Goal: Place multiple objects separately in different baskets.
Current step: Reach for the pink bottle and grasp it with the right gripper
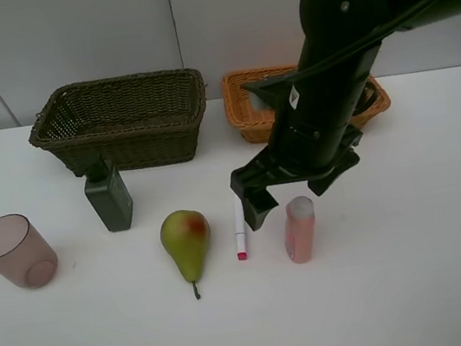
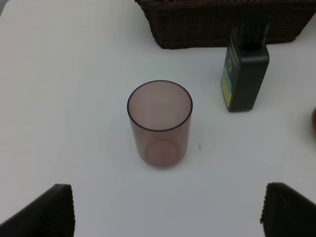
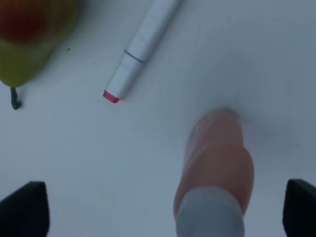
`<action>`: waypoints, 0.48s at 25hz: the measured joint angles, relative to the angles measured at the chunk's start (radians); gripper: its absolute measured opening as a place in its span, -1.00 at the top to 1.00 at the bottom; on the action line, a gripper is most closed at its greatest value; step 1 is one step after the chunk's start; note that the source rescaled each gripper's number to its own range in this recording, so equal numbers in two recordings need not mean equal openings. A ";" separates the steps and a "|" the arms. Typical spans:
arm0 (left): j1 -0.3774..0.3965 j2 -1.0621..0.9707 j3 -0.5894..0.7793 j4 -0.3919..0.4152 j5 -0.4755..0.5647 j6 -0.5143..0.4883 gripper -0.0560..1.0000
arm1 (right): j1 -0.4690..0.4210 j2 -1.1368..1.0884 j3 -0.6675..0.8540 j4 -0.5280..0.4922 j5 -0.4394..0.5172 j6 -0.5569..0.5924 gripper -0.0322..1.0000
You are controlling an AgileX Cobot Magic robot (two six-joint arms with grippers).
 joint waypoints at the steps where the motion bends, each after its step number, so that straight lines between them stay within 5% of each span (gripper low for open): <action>1: 0.000 0.000 0.000 0.000 0.000 0.000 -1.00 | 0.000 0.000 0.011 0.003 -0.013 0.000 -1.00; 12: 0.000 0.000 0.000 0.000 0.000 0.000 -1.00 | -0.014 0.079 0.038 0.011 -0.054 0.014 -1.00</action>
